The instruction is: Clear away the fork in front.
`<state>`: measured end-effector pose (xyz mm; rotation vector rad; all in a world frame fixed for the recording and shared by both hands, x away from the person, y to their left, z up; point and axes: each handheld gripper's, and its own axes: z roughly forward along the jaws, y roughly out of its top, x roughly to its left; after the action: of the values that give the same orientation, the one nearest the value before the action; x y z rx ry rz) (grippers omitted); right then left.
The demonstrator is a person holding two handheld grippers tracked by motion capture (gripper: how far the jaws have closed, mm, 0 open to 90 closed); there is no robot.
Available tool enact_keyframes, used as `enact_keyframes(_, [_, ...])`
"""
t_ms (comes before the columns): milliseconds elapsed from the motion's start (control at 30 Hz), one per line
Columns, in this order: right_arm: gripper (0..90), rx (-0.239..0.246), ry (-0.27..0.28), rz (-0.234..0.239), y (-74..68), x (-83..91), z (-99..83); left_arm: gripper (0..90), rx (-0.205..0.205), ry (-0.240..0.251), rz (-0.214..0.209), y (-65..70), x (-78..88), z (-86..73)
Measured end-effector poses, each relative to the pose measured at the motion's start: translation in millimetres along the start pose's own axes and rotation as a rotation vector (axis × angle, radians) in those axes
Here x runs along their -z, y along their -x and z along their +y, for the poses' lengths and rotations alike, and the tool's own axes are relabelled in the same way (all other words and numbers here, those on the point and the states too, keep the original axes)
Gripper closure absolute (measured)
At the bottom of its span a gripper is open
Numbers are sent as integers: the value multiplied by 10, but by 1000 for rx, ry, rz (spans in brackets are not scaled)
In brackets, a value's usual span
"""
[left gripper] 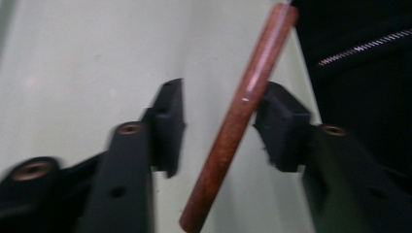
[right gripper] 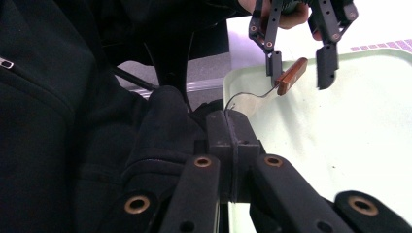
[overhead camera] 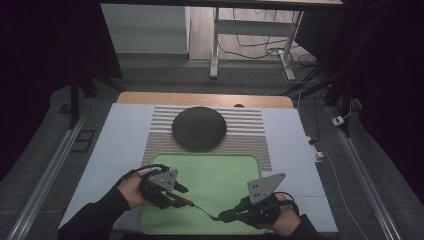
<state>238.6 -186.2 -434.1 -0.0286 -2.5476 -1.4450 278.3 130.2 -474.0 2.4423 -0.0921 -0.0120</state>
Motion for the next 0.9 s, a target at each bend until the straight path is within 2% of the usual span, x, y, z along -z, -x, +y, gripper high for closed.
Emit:
enact_keyframes(67, [900, 5, -6, 1, -5, -6, 4, 680, -27, -5, -15, 18, -8, 8])
enact_keyframes(267, [900, 17, -26, 25, 1, -16, 1, 747, -144, -18, -33, 82, -47, -4])
enact_keyframes(367, [881, 18, -27, 22, 17, -26, -13, 779, -175, -36, -38, 111, -69, -7])
enact_keyframes(400, [866, 10, -28, 6, 29, -21, -18, 788, -176, -37, -40, 116, -72, -8])
enact_keyframes(500, [780, -10, -18, -38, 69, 10, -42, 796, -128, -41, -46, 105, -69, -2])
enact_keyframes(600, [691, -45, -6, -94, 111, 43, -71, 797, -46, -46, -55, 85, -62, -5])
enact_keyframes(633, [638, -59, -8, -149, 130, 65, -81, 797, -24, -48, -55, 81, -62, -9])
enact_keyframes(667, [638, -59, -8, -149, 130, 65, -81, 797, -8, -53, -56, 79, -61, -12])
enact_keyframes(733, [594, -74, -2, -185, 151, 89, -92, 797, 37, -64, -51, 80, -63, -21])
enact_keyframes(900, [489, -121, -21, -324, 168, 152, -136, 797, 165, -94, -13, 111, -54, -45])
